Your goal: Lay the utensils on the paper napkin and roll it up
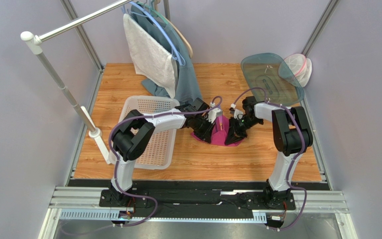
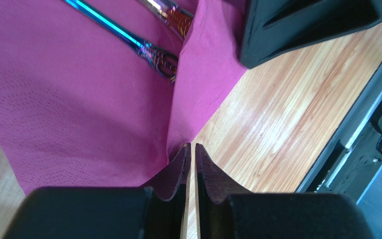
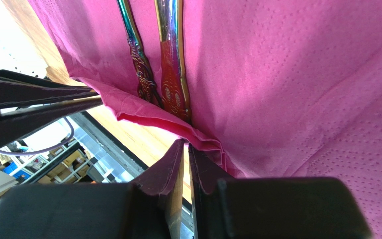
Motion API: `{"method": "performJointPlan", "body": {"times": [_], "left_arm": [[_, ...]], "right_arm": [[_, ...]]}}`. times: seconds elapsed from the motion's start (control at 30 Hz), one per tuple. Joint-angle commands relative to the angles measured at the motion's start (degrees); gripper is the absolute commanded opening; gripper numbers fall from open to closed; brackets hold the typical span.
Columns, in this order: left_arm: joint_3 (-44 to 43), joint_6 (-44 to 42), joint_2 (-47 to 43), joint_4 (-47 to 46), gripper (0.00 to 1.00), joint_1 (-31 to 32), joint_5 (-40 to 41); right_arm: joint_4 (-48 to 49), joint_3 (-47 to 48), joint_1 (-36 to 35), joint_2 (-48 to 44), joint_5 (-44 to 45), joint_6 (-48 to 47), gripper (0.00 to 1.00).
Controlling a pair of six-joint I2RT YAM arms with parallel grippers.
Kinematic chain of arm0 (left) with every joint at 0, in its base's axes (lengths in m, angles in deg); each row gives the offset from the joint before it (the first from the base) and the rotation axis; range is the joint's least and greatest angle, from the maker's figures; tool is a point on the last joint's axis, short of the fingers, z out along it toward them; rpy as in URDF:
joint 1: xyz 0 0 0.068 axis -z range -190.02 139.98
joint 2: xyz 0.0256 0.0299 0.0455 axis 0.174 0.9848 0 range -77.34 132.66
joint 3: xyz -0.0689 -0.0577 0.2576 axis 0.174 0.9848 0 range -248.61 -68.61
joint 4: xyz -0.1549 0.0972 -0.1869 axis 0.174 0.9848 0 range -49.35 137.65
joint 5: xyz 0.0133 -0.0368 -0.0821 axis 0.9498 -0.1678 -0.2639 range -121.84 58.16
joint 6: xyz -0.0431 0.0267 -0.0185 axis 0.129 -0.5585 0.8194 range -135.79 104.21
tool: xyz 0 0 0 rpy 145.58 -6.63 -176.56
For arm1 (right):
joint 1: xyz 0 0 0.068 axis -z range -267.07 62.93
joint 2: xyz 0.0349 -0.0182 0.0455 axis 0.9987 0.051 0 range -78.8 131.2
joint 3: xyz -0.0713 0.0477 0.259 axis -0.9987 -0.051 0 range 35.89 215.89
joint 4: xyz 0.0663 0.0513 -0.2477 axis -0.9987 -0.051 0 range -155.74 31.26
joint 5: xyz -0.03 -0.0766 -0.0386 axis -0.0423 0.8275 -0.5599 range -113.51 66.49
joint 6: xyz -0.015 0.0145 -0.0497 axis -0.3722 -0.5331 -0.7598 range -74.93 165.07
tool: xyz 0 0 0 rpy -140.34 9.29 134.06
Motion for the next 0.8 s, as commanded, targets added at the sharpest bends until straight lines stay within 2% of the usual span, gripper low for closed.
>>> {"method": "performJointPlan", "body": {"times": [0.0,0.27,0.77], "left_arm": [[-3.5,1.0,-3.8,-0.1,0.17,0.1,-1.3],[-4.8,1.1,-2.2,0.6,0.18,0.1,1.5],[0.8,0.4,0.2,2.9,0.16,-0.6,4.4]], "right_arm": [[2.2,0.9,-0.4,0.9,4.3,-0.7,0.14],[2.2,0.9,-0.5,0.6,4.0,-0.5,0.14],[1.5,1.7,-0.5,0.6,4.1,-0.7,0.15]]}}
